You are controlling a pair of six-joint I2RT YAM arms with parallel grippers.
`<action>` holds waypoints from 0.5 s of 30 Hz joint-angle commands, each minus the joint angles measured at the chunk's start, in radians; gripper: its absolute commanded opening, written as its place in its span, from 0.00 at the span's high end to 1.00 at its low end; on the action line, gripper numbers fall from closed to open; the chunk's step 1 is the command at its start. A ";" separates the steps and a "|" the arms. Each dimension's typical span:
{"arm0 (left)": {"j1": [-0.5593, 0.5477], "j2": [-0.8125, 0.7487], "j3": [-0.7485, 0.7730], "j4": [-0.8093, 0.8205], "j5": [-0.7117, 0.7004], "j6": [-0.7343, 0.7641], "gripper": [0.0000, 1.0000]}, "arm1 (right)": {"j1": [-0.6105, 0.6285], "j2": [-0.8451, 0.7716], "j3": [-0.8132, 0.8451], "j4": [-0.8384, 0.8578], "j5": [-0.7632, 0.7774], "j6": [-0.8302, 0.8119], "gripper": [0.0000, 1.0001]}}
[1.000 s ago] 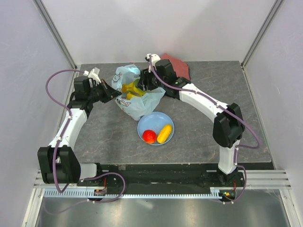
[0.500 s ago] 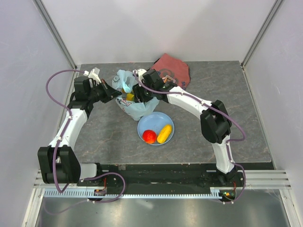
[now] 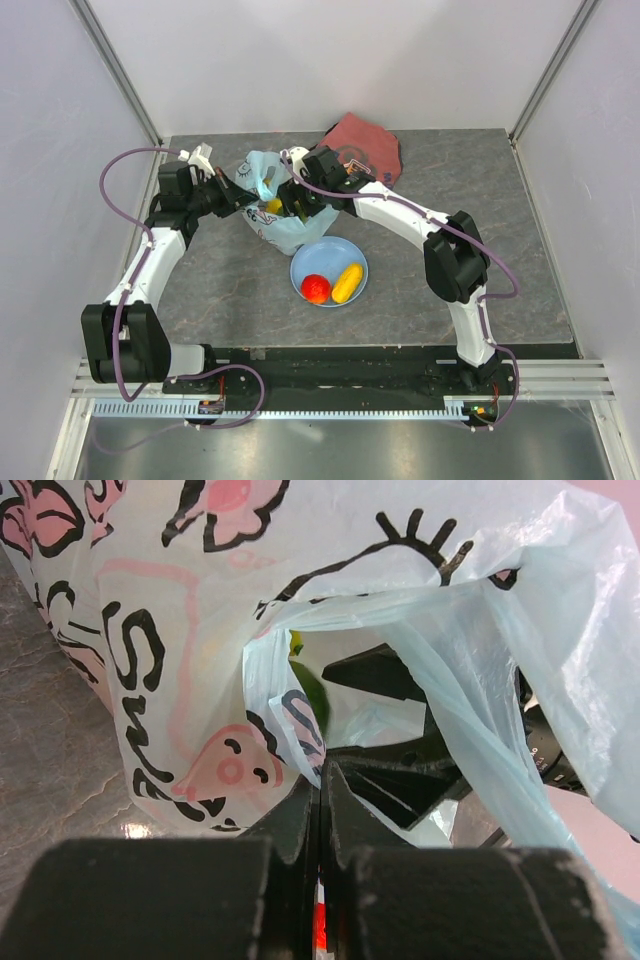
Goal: Place the fruits into the plastic bag
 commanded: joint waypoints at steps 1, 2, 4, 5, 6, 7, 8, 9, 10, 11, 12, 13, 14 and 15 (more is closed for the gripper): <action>-0.001 -0.003 0.017 0.039 0.016 -0.019 0.99 | 0.000 -0.002 0.056 0.008 -0.037 -0.010 0.16; -0.001 -0.003 0.015 0.039 0.015 -0.020 0.98 | -0.001 -0.005 0.058 0.011 -0.038 -0.010 0.18; -0.001 -0.003 0.015 0.040 0.015 -0.020 0.98 | 0.000 -0.019 0.062 0.025 -0.040 -0.004 0.19; -0.001 -0.004 0.013 0.039 0.013 -0.020 0.98 | 0.000 -0.024 0.065 0.030 -0.046 -0.001 0.19; -0.003 -0.004 0.013 0.040 0.013 -0.020 0.99 | 0.000 -0.031 0.067 0.033 -0.052 0.000 0.19; -0.001 -0.004 0.013 0.039 0.015 -0.022 0.99 | 0.000 -0.036 0.068 0.039 -0.060 0.005 0.19; -0.001 -0.006 0.015 0.040 0.013 -0.022 0.98 | 0.000 -0.042 0.070 0.051 -0.067 0.012 0.20; -0.003 -0.006 0.015 0.039 0.013 -0.022 0.99 | -0.001 -0.054 0.068 0.060 -0.081 0.017 0.20; -0.001 -0.006 0.018 0.039 0.013 -0.022 0.99 | -0.001 -0.062 0.064 0.067 -0.086 0.020 0.22; -0.001 -0.004 0.018 0.039 0.011 -0.020 0.98 | 0.000 -0.088 0.053 0.097 -0.087 0.026 0.23; -0.003 -0.003 0.021 0.039 0.010 -0.019 0.99 | 0.000 -0.106 0.035 0.123 -0.089 0.028 0.23; -0.001 -0.001 0.021 0.039 0.008 -0.019 0.98 | 0.000 -0.129 -0.015 0.155 -0.089 0.029 0.23; -0.001 -0.001 0.024 0.039 0.008 -0.019 0.99 | 0.000 -0.178 -0.043 0.222 -0.089 0.040 0.24; -0.001 0.002 0.026 0.039 0.008 -0.019 0.99 | -0.001 -0.203 -0.071 0.255 -0.086 0.046 0.24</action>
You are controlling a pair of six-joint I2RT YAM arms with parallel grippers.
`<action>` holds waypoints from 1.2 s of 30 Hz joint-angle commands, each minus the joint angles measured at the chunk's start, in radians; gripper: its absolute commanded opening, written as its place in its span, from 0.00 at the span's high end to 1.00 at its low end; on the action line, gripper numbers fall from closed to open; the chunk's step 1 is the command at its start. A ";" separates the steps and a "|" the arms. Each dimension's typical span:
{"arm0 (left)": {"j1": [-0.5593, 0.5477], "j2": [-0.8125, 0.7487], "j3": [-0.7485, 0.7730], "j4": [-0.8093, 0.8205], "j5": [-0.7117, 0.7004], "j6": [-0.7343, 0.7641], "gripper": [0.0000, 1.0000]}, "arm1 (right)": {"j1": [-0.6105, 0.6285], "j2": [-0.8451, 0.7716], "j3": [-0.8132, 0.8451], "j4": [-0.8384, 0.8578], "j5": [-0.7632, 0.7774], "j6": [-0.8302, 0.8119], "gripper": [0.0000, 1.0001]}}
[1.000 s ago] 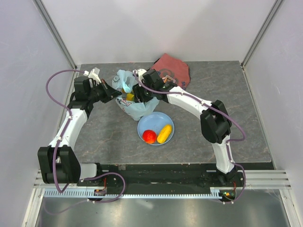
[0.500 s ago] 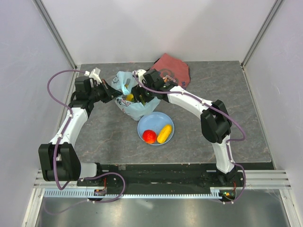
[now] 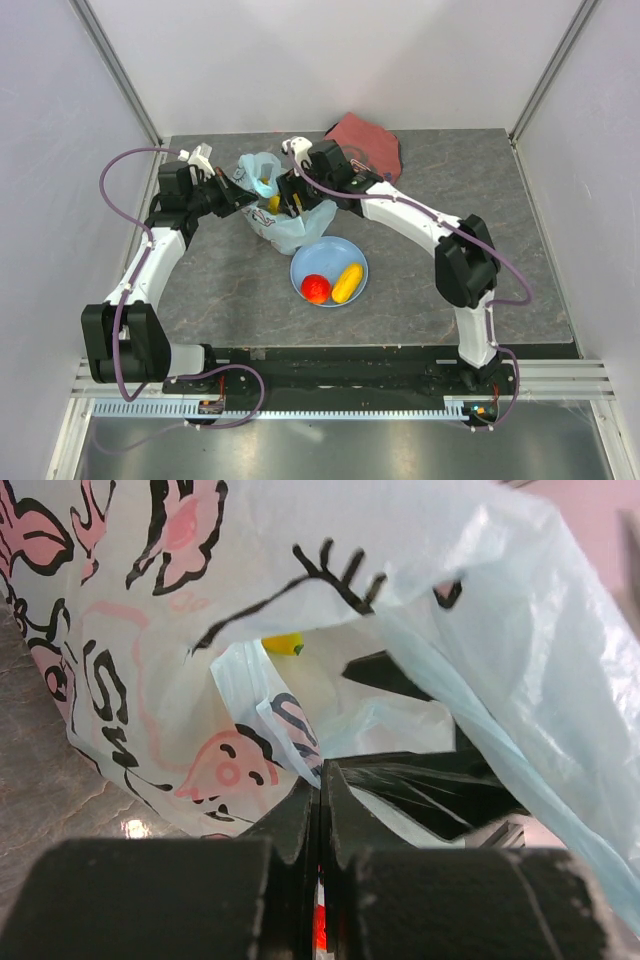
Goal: Place the fruits into the plastic bag
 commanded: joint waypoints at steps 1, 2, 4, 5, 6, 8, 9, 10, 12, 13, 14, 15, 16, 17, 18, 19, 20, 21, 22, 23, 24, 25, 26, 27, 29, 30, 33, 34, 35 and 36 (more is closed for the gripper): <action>-0.003 0.003 0.029 0.037 0.008 -0.019 0.98 | -0.001 -0.187 -0.114 0.216 -0.024 0.035 0.23; -0.001 0.003 0.029 0.037 0.007 -0.017 0.99 | 0.000 -0.222 -0.132 0.261 -0.024 0.039 0.23; -0.003 0.008 0.032 0.039 0.005 -0.017 0.98 | 0.000 -0.247 -0.157 0.283 -0.042 0.049 0.24; -0.001 0.010 0.032 0.040 0.004 -0.019 0.98 | 0.000 -0.261 -0.160 0.288 -0.054 0.050 0.23; -0.001 0.010 0.033 0.039 0.004 -0.019 0.99 | -0.001 -0.267 -0.162 0.286 -0.070 0.059 0.24; -0.003 0.016 0.035 0.040 0.004 -0.019 0.99 | 0.000 -0.290 -0.179 0.286 -0.102 0.066 0.24; -0.001 0.017 0.036 0.040 0.005 -0.019 0.98 | 0.000 -0.299 -0.186 0.286 -0.105 0.067 0.24; -0.001 0.020 0.038 0.040 0.004 -0.019 0.99 | 0.000 -0.308 -0.206 0.285 -0.103 0.064 0.24; -0.001 0.025 0.044 0.040 0.004 -0.019 0.99 | 0.000 -0.344 -0.228 0.274 -0.073 0.052 0.24; -0.001 0.026 0.046 0.039 0.004 -0.019 0.98 | 0.000 -0.354 -0.247 0.253 -0.055 0.029 0.24; -0.001 0.028 0.047 0.040 0.002 -0.019 0.98 | -0.001 -0.377 -0.258 0.239 -0.015 0.018 0.24; -0.003 0.029 0.053 0.039 0.001 -0.019 0.99 | 0.000 -0.390 -0.280 0.227 0.010 0.004 0.24; -0.003 0.029 0.053 0.040 -0.002 -0.017 0.98 | 0.000 -0.403 -0.293 0.202 0.031 -0.029 0.24; -0.003 0.028 0.058 0.039 -0.002 -0.016 0.98 | 0.000 -0.429 -0.306 0.191 0.080 -0.042 0.24; -0.003 0.028 0.062 0.036 -0.004 -0.014 0.99 | 0.002 -0.442 -0.330 0.176 0.105 -0.052 0.24; -0.003 0.028 0.067 0.027 -0.007 -0.013 0.99 | 0.000 -0.454 -0.343 0.149 0.131 -0.062 0.24; -0.001 0.028 0.072 0.024 -0.007 -0.013 0.98 | -0.001 -0.483 -0.356 0.136 0.175 -0.062 0.24; -0.001 0.029 0.079 0.022 -0.008 -0.010 0.98 | -0.001 -0.501 -0.388 0.125 0.192 -0.059 0.24; -0.003 0.029 0.081 0.016 -0.008 -0.010 0.98 | -0.001 -0.520 -0.405 0.107 0.209 -0.053 0.24; -0.001 0.031 0.082 0.016 -0.007 -0.008 0.98 | -0.001 -0.558 -0.427 0.099 0.220 -0.033 0.24; -0.001 0.031 0.084 0.011 -0.007 -0.004 0.98 | 0.000 -0.577 -0.473 0.095 0.226 -0.020 0.23; -0.001 0.028 0.084 0.004 -0.007 -0.002 0.98 | -0.001 -0.615 -0.496 0.081 0.254 -0.001 0.22; -0.001 0.026 0.079 0.002 -0.008 -0.002 0.98 | -0.004 -0.632 -0.517 0.070 0.263 0.035 0.22; -0.003 0.019 0.076 0.004 -0.010 0.001 0.99 | -0.006 -0.647 -0.563 0.063 0.277 0.058 0.22; -0.001 0.017 0.069 -0.001 -0.013 0.007 0.99 | -0.018 -0.689 -0.609 0.052 0.291 0.101 0.22; -0.001 0.019 0.067 -0.004 -0.016 0.015 0.99 | -0.024 -0.699 -0.649 0.052 0.298 0.149 0.21; -0.001 0.034 0.085 -0.038 -0.013 0.023 0.99 | -0.053 -0.716 -0.673 0.046 0.320 0.248 0.22; -0.001 0.037 0.093 -0.042 -0.007 0.023 0.98 | -0.067 -0.715 -0.671 0.041 0.325 0.282 0.23; -0.001 0.039 0.104 -0.048 -0.007 0.023 0.99 | -0.072 -0.712 -0.671 0.038 0.325 0.311 0.23; -0.001 0.039 0.112 -0.061 -0.010 0.027 0.98 | -0.073 -0.706 -0.673 0.036 0.323 0.338 0.25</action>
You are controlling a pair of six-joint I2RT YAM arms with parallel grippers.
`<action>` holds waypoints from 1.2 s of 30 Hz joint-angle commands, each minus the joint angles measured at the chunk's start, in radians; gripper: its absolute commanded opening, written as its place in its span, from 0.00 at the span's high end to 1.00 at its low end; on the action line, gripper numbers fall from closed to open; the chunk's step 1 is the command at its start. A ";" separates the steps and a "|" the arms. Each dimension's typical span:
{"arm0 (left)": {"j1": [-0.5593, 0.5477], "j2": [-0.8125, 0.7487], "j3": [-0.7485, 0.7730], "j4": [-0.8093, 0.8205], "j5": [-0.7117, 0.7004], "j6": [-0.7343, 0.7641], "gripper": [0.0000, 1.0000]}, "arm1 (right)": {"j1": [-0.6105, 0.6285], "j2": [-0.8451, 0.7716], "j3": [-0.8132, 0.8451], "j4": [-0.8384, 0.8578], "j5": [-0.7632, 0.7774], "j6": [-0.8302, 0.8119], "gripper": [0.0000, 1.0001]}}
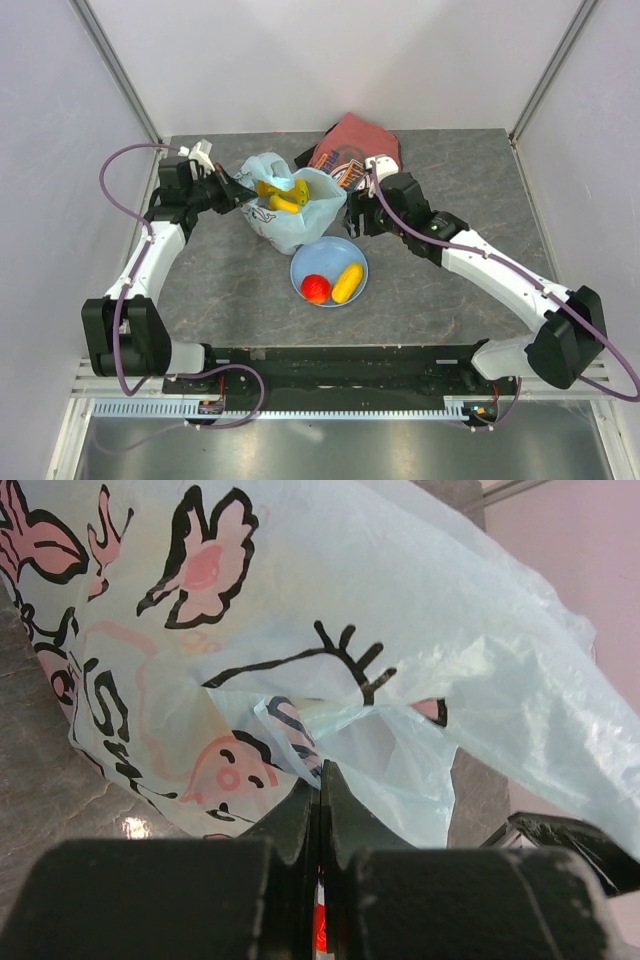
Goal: Place the fruits into the plastic bag
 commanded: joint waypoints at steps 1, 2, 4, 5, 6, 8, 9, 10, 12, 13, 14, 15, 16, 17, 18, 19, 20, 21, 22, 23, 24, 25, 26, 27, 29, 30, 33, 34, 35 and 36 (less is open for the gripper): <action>-0.001 0.009 0.069 -0.031 -0.014 0.031 0.98 | -0.025 0.008 -0.011 -0.006 0.043 0.224 0.26; -0.003 0.009 0.080 -0.042 -0.020 0.037 0.98 | -0.027 0.018 -0.011 -0.004 0.017 0.247 0.27; -0.003 0.014 0.089 -0.059 -0.023 0.054 0.98 | -0.024 0.041 -0.013 0.001 0.007 0.320 0.28; -0.001 0.018 0.101 -0.066 -0.022 0.061 0.98 | -0.025 0.048 -0.018 0.001 0.016 0.357 0.28; -0.001 0.017 0.103 -0.072 -0.017 0.070 0.98 | -0.025 0.056 -0.024 0.007 0.013 0.394 0.28; -0.003 0.014 0.113 -0.079 -0.013 0.078 0.99 | -0.025 0.085 -0.031 0.007 -0.026 0.517 0.29; -0.001 0.012 0.116 -0.085 -0.010 0.081 0.98 | -0.022 0.094 -0.045 0.007 -0.039 0.558 0.29; -0.001 0.009 0.115 -0.083 -0.005 0.083 0.98 | -0.022 0.108 -0.056 0.008 -0.043 0.607 0.30; -0.001 -0.004 0.107 -0.083 -0.008 0.093 0.99 | -0.015 0.120 -0.079 -0.012 -0.042 0.684 0.31; -0.001 -0.009 0.104 -0.085 -0.010 0.100 0.98 | -0.015 0.133 -0.083 -0.025 -0.043 0.706 0.31; -0.003 -0.014 0.100 -0.085 -0.008 0.107 0.99 | -0.013 0.136 -0.094 -0.038 -0.042 0.751 0.31; 0.000 -0.021 0.095 -0.086 -0.005 0.110 0.99 | -0.007 0.140 -0.102 -0.064 -0.043 0.773 0.31; -0.001 -0.024 0.092 -0.086 0.000 0.115 0.98 | -0.004 0.153 -0.110 -0.078 -0.042 0.791 0.31; -0.001 -0.027 0.087 -0.085 0.001 0.121 0.98 | 0.001 0.159 -0.123 -0.091 -0.040 0.833 0.31; -0.001 -0.032 0.083 -0.086 0.000 0.124 0.98 | 0.001 0.169 -0.126 -0.113 -0.039 0.850 0.31; -0.003 -0.037 0.074 -0.085 -0.003 0.127 0.99 | 0.002 0.194 -0.128 -0.119 -0.034 0.864 0.31; -0.001 -0.040 0.066 -0.079 -0.002 0.130 0.98 | 0.002 0.206 -0.117 -0.124 -0.031 0.871 0.31; -0.001 -0.041 0.060 -0.074 -0.002 0.132 0.98 | 0.002 0.243 -0.107 -0.150 -0.025 0.887 0.31; -0.001 -0.047 0.054 -0.074 0.000 0.135 0.98 | 0.002 0.261 -0.091 -0.168 -0.017 0.894 0.31; -0.001 -0.049 0.054 -0.073 0.003 0.142 0.98 | 0.004 0.280 -0.056 -0.186 -0.013 0.901 0.31; -0.003 -0.049 0.054 -0.074 0.013 0.144 0.98 | 0.007 0.313 -0.036 -0.235 -0.008 0.917 0.31; -0.001 -0.049 0.057 -0.074 0.018 0.144 0.98 | 0.010 0.327 -0.018 -0.260 0.010 0.920 0.31; -0.001 -0.047 0.057 -0.071 0.023 0.144 0.98 | 0.014 0.337 0.011 -0.278 0.020 0.927 0.31; -0.001 -0.046 0.055 -0.068 0.030 0.144 0.99 | 0.018 0.347 0.024 -0.318 0.030 0.943 0.30; -0.001 -0.038 0.061 -0.066 0.038 0.147 0.99 | 0.021 0.349 0.033 -0.343 0.053 0.965 0.30; -0.003 -0.035 0.064 -0.066 0.045 0.149 0.98 | 0.021 0.348 0.028 -0.343 0.053 0.974 0.30; -0.001 -0.024 0.075 -0.065 0.062 0.155 0.98 | 0.028 0.357 0.022 -0.331 0.050 0.997 0.30; -0.003 -0.020 0.078 -0.065 0.064 0.158 0.99 | 0.030 0.363 0.025 -0.329 0.050 0.996 0.30; -0.001 -0.017 0.080 -0.063 0.065 0.159 0.98 | 0.036 0.370 0.039 -0.329 0.049 0.994 0.30; -0.001 -0.012 0.080 -0.063 0.069 0.161 0.98 | 0.039 0.383 0.048 -0.334 0.047 0.990 0.31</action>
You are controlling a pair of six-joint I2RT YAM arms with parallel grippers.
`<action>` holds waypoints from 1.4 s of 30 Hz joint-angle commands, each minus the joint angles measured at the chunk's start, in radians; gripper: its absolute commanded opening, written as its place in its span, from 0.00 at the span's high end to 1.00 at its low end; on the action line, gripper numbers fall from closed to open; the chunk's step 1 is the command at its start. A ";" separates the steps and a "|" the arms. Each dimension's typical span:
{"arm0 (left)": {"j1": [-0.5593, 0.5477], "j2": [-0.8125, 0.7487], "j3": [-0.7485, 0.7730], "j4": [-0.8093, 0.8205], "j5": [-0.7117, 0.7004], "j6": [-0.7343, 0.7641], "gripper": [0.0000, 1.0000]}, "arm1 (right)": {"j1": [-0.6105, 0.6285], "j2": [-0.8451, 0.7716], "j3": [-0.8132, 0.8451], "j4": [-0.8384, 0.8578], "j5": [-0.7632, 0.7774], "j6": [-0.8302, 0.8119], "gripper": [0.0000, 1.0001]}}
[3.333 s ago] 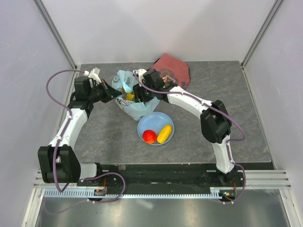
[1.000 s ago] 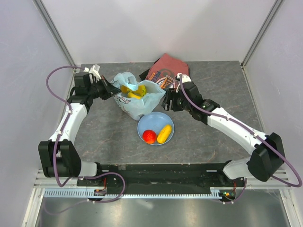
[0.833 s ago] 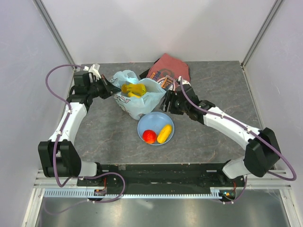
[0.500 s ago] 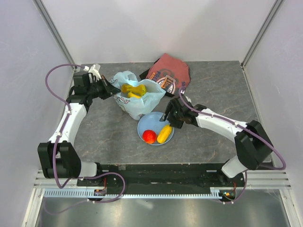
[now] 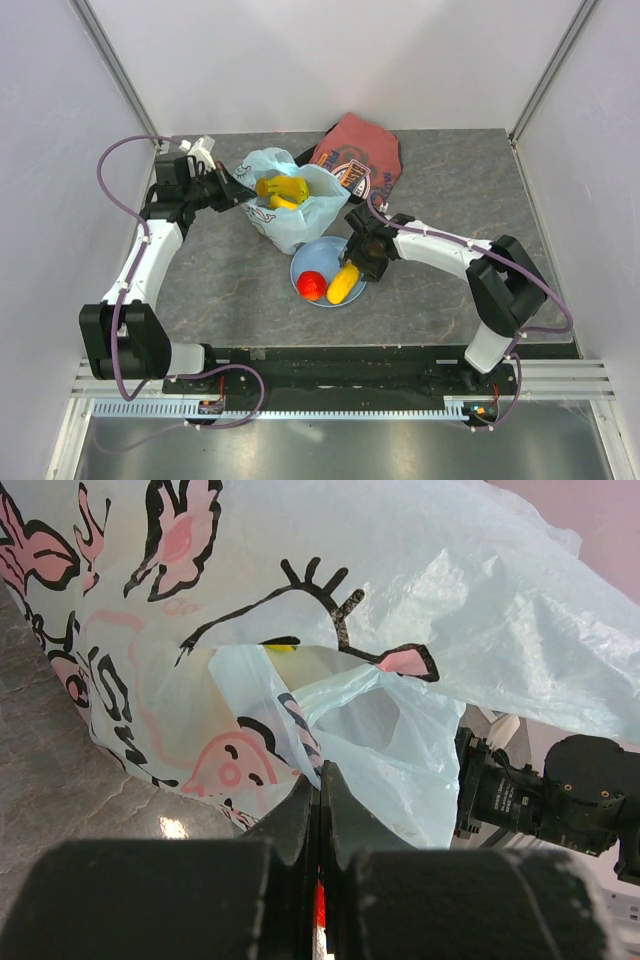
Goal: Place the fruits into the plastic bag
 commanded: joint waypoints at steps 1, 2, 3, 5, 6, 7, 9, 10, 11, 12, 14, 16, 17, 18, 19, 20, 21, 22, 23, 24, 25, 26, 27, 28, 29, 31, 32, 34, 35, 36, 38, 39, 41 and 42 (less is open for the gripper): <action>-0.003 0.001 0.021 0.033 0.043 0.049 0.99 | 0.017 0.030 0.065 -0.038 0.024 0.034 0.32; -0.003 0.004 0.020 0.035 0.046 0.046 0.99 | 0.020 0.035 0.079 -0.043 0.028 0.029 0.32; -0.001 0.010 0.018 0.038 0.048 0.044 0.98 | 0.020 0.038 0.084 -0.047 0.034 0.028 0.32; -0.001 0.012 0.014 0.044 0.050 0.041 0.98 | 0.022 0.040 0.090 -0.051 0.036 0.026 0.33; -0.003 0.013 0.014 0.045 0.050 0.041 0.99 | 0.022 0.044 0.090 -0.049 0.033 0.026 0.33; -0.001 0.015 0.012 0.046 0.050 0.041 0.98 | 0.022 0.046 0.093 -0.051 0.031 0.026 0.34; -0.001 0.017 0.012 0.047 0.050 0.041 0.98 | 0.022 0.056 0.093 -0.049 0.021 0.023 0.36; -0.001 0.018 0.012 0.047 0.050 0.041 0.98 | 0.023 0.061 0.093 -0.049 0.016 0.022 0.38; -0.001 0.017 0.012 0.047 0.050 0.041 0.98 | 0.022 0.067 0.093 -0.043 0.010 0.020 0.39; -0.001 0.017 0.012 0.047 0.051 0.041 0.98 | 0.023 0.070 0.093 -0.043 0.008 0.019 0.41; -0.001 0.020 0.009 0.046 0.053 0.040 0.99 | 0.023 0.076 0.085 -0.037 -0.009 0.019 0.41; -0.003 0.020 0.007 0.046 0.053 0.038 0.98 | 0.023 0.079 0.071 -0.031 -0.015 0.023 0.43; -0.001 0.020 0.006 0.046 0.054 0.038 0.98 | 0.023 0.079 0.068 -0.025 -0.016 0.022 0.43; -0.001 0.018 0.003 0.046 0.051 0.038 0.98 | 0.023 0.078 0.064 -0.021 -0.018 0.025 0.44; -0.001 0.017 0.001 0.046 0.051 0.038 0.98 | 0.023 0.076 0.059 -0.024 -0.013 0.023 0.47; -0.001 0.015 0.001 0.047 0.051 0.038 0.99 | 0.023 0.067 0.061 -0.024 -0.009 0.023 0.51; 0.000 0.015 0.000 0.044 0.051 0.037 0.98 | 0.023 0.061 0.059 -0.024 0.000 0.023 0.59; -0.003 0.010 0.000 0.045 0.053 0.037 0.98 | 0.023 0.052 0.062 -0.024 0.014 0.025 0.63; -0.001 0.010 0.000 0.044 0.051 0.037 0.98 | 0.023 0.026 0.062 -0.024 0.042 0.026 0.66; -0.003 0.009 -0.002 0.042 0.051 0.037 0.99 | 0.023 0.012 0.061 -0.026 0.062 0.026 0.72; -0.001 0.009 -0.002 0.041 0.050 0.038 0.98 | 0.020 -0.017 0.058 -0.026 0.077 0.029 0.74; -0.003 0.007 0.000 0.039 0.048 0.038 0.99 | 0.017 -0.029 0.056 -0.028 0.103 0.029 0.76; -0.001 0.007 0.000 0.038 0.050 0.040 0.99 | 0.014 -0.043 0.053 -0.028 0.111 0.026 0.83; -0.001 0.006 0.001 0.036 0.045 0.040 0.98 | 0.005 -0.069 0.053 -0.026 0.117 0.016 0.87; -0.001 0.003 0.004 0.033 0.046 0.040 0.98 | 0.000 -0.080 0.054 -0.026 0.138 0.003 0.92; -0.003 0.001 0.007 0.029 0.043 0.043 0.99 | -0.017 -0.117 0.053 -0.028 0.158 -0.015 1.00; -0.003 0.003 0.011 0.024 0.040 0.044 0.98 | -0.023 -0.131 0.051 -0.026 0.166 -0.035 1.00; -0.001 0.001 0.015 0.012 0.036 0.050 0.99 | -0.044 -0.175 0.044 -0.021 0.183 -0.055 1.00; -0.001 0.000 0.020 0.004 0.031 0.052 0.98 | -0.052 -0.192 0.039 -0.014 0.191 -0.075 1.00; -0.001 -0.005 0.021 0.001 0.028 0.055 0.99 | -0.058 -0.210 0.027 0.001 0.203 -0.092 1.00; -0.001 -0.010 0.026 -0.011 0.016 0.058 0.98 | -0.074 -0.279 0.005 0.099 0.209 -0.133 1.00; -0.001 -0.014 0.029 -0.013 0.011 0.057 0.98 | -0.075 -0.304 -0.017 0.145 0.211 -0.194 1.00; -0.003 -0.022 0.034 -0.020 0.002 0.056 0.99 | -0.074 -0.361 -0.034 0.303 0.202 -0.257 1.00; -0.001 -0.023 0.035 -0.023 0.000 0.058 0.99 | -0.074 -0.371 -0.045 0.360 0.183 -0.321 1.00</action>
